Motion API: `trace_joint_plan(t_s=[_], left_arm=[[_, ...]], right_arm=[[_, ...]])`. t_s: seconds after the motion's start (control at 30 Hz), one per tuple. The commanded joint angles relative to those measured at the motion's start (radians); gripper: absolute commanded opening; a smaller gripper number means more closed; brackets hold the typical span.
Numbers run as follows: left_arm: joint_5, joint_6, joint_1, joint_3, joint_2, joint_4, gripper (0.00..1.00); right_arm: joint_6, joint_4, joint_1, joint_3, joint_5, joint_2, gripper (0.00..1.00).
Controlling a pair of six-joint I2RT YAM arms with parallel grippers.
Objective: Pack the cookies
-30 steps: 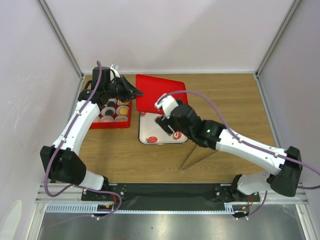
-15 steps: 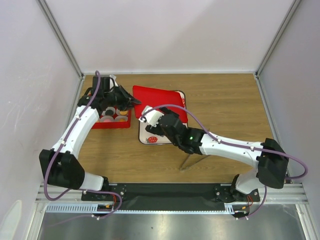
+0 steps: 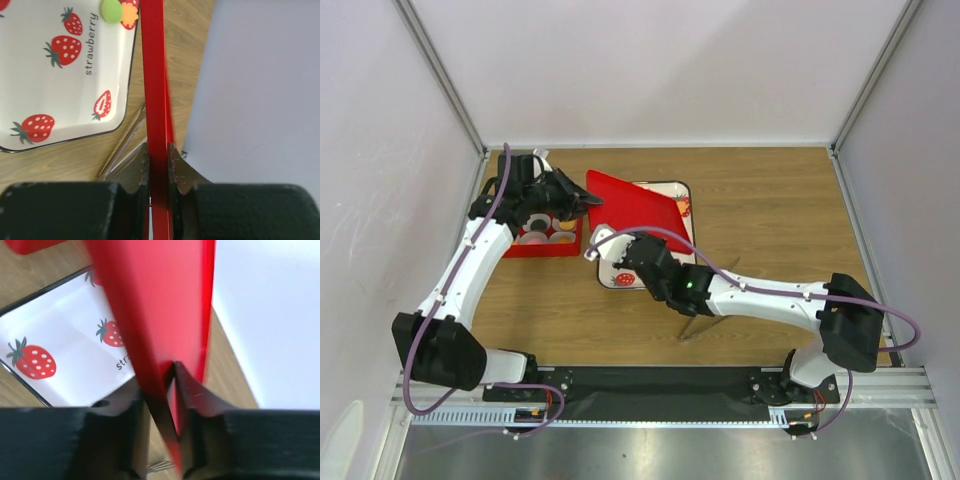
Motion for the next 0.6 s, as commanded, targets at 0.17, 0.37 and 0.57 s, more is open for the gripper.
trace_joint_plan(t_s=[0.17, 0.37, 0.57], left_arm=[[0.06, 0.074, 0.015, 0.018, -0.071, 0.099, 0.5], [-0.017, 0.14, 0.076, 0.075, -0.098, 0.168, 0.79], [-0.061, 0.206, 0.241, 0.098, -0.162, 0.196, 0.89]], right_arm=[[-0.02, 0.057, 0.02, 0.049, 0.114, -0.035, 0.03], [0.072, -0.171, 0.02, 0.189, 0.063, -0.064, 0.0], [0.231, -0.461, -0.039, 0.426, -0.116, -0.029, 0.0]])
